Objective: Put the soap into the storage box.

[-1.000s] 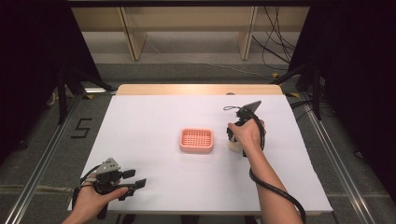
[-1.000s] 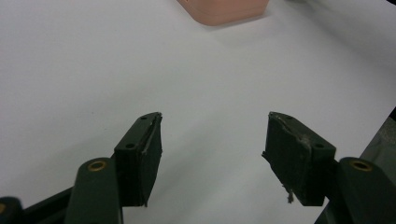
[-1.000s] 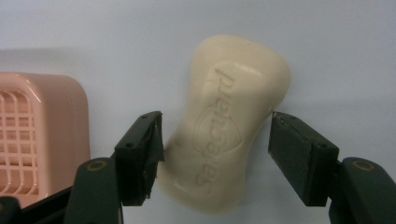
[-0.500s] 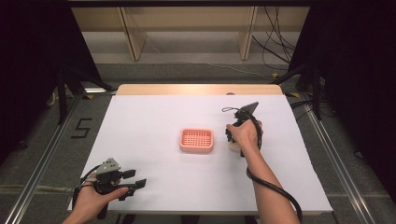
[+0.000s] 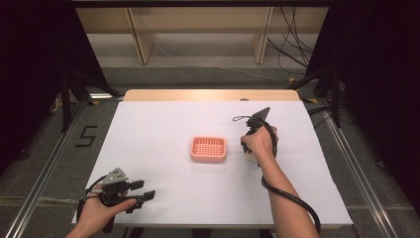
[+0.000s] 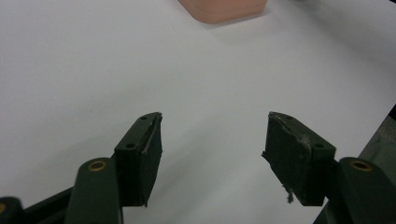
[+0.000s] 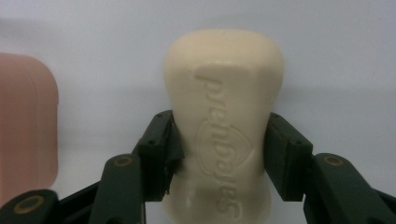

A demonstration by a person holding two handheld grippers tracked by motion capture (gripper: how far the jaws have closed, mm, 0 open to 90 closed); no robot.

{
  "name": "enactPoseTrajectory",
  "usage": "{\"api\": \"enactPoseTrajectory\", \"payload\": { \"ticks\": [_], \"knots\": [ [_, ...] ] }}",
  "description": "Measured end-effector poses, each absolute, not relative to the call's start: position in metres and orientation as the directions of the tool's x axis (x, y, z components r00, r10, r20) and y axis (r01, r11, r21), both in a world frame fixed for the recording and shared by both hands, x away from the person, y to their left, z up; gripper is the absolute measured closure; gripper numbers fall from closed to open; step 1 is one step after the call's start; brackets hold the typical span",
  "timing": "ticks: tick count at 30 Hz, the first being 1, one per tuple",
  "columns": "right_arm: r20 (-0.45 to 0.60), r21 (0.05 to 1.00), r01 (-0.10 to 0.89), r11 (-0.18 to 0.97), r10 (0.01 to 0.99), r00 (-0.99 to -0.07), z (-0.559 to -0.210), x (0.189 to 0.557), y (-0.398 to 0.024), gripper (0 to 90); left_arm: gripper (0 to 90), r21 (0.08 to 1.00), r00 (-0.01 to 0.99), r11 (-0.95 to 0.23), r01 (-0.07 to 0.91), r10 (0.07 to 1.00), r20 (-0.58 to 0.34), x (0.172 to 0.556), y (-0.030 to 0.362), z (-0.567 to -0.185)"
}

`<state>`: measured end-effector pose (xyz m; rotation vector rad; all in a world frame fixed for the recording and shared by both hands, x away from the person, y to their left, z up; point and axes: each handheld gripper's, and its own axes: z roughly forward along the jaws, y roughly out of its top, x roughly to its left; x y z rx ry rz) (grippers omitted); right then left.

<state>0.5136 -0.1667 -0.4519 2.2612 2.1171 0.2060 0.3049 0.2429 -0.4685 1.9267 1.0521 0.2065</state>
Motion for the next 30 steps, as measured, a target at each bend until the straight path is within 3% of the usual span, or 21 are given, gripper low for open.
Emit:
{"api": "enactPoseTrajectory", "payload": {
  "ticks": [3,5,14,18,19,25,30],
  "knots": [
    [0.065,0.117,0.993,-0.009,0.998,0.001,-0.452,0.513,-0.167,49.6,36.1,0.774,0.624,-0.231,0.589,0.739,-0.254,0.305,0.243,-0.469],
    [0.057,0.12,0.99,0.079,0.995,-0.086,-0.453,0.512,-0.172,49.6,36.1,0.78,0.627,-0.232,0.582,0.739,-0.248,0.305,0.243,-0.469],
    [0.075,0.121,0.979,0.164,0.982,-0.174,-0.452,0.509,-0.174,50.0,36.1,0.771,0.614,-0.231,0.594,0.749,-0.248,0.304,0.242,-0.468],
    [0.058,0.156,0.942,0.298,0.949,-0.31,-0.453,0.506,-0.18,50.3,36.2,0.776,0.624,-0.233,0.587,0.74,-0.25,0.305,0.243,-0.469],
    [0.069,0.162,0.946,0.28,0.953,-0.294,-0.454,0.504,-0.179,50.3,36.2,0.776,0.621,-0.228,0.588,0.742,-0.253,0.305,0.242,-0.469],
    [0.069,0.181,0.875,0.45,0.881,-0.467,-0.453,0.498,-0.189,50.4,36.2,0.772,0.624,-0.237,0.59,0.74,-0.25,0.305,0.242,-0.469],
    [0.074,0.194,0.833,0.518,0.839,-0.539,-0.451,0.496,-0.195,50.4,36.2,0.772,0.621,-0.23,0.592,0.742,-0.254,0.305,0.242,-0.47]
  ]
}}
